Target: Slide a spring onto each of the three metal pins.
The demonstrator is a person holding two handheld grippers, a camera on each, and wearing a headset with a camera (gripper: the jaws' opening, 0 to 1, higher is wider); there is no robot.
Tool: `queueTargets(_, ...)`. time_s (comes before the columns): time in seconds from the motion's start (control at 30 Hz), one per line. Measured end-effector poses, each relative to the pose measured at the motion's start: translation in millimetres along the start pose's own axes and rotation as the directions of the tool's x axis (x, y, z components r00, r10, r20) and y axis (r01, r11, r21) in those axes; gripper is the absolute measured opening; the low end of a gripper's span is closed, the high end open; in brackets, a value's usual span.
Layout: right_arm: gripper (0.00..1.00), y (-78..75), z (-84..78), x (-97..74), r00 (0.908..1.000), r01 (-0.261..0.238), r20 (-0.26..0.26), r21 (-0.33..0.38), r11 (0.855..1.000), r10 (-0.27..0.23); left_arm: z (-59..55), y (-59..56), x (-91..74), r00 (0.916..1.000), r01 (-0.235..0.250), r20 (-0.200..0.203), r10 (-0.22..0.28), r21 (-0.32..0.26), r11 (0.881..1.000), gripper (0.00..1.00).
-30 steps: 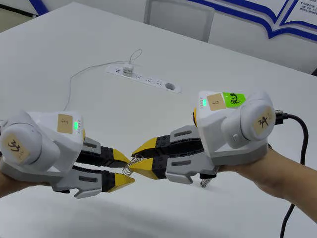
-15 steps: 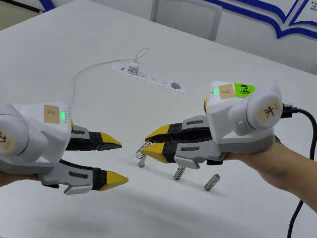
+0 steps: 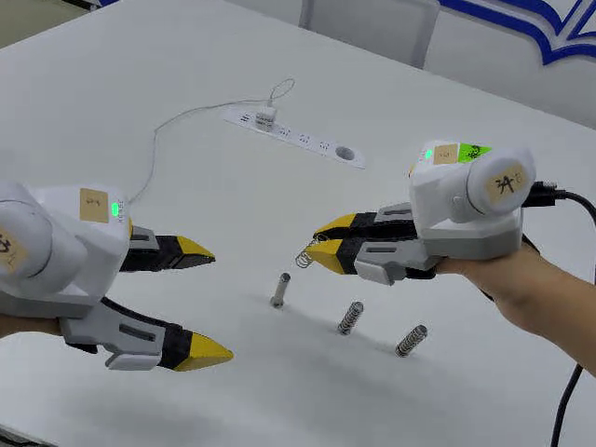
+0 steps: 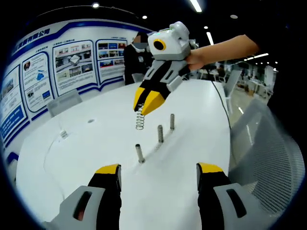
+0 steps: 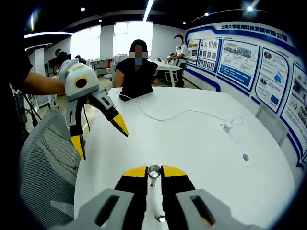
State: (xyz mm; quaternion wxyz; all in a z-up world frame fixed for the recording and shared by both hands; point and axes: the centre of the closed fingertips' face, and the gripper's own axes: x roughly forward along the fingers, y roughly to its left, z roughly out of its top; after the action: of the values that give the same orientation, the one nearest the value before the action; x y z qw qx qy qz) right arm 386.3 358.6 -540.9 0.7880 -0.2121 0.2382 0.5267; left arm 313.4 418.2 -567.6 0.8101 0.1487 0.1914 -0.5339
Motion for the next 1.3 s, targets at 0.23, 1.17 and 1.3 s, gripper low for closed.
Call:
queueTargets(0.23, 0.11, -2.4, -7.3, 17.3, 0.9994, -0.008, -0.035, 0.015, 1.0, 0.008, -4.2, 15.1, -11.4, 0.9991, -0.041, -0.005, 0.041, -0.016, 0.999, 0.72)
queueTargets(1.17, 0.11, 0.1, -32.2, 46.1, 0.9851, -0.032, -0.168, 0.031, 0.999, 0.036, -15.9, 27.1, -12.0, 0.9964, -0.085, -0.008, 0.085, -0.068, 0.994, 0.77)
queueTargets(1.3, 0.11, 1.5, -36.9, 49.3, 0.9812, -0.037, -0.189, 0.019, 0.999, 0.04, -17.2, 27.2, -12.3, 0.9962, -0.087, -0.012, 0.086, -0.067, 0.994, 0.77)
